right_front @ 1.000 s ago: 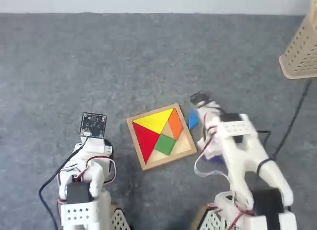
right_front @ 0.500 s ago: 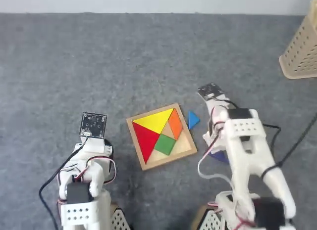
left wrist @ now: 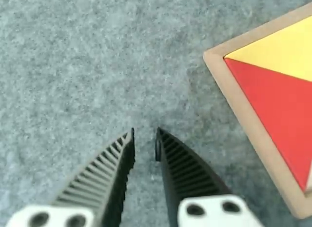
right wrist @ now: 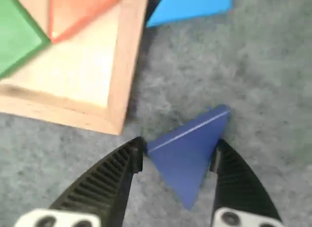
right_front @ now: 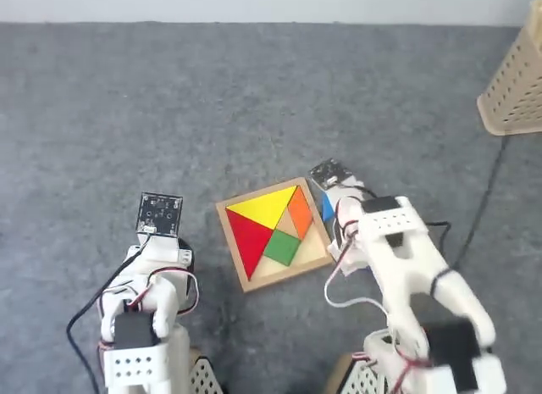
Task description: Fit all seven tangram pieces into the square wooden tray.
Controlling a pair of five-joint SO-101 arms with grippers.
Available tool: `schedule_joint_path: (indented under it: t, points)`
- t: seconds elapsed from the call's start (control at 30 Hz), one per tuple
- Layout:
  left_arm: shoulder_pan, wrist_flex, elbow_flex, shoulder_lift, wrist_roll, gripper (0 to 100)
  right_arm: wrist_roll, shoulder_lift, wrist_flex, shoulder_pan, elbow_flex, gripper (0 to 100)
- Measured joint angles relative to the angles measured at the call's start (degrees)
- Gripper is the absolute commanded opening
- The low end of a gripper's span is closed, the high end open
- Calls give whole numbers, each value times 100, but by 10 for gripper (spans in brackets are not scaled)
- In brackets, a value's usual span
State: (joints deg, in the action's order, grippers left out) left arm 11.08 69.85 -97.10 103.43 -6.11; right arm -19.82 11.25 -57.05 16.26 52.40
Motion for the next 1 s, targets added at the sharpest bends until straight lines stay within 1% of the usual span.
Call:
schedule_joint_path:
  t: [0.2,0.4,0.63,0.73,0.83,1.0]
  points:
    - [0,0,0,0,0,72,9,-202,9,-185,-158,228]
    - [0,0,0,0,0,72,9,-211,9,-237,-185,82]
    - [0,0,0,0,0,72,9,-273,9,-360,-316,78]
    - [0,0,0,0,0,72,0,-273,-334,-343,-554,77]
    - [0,0,0,0,0,72,0,79,-818,-325,-844,77]
    - [0,0,0,0,0,72,-9,800,-1547,264,-1345,79]
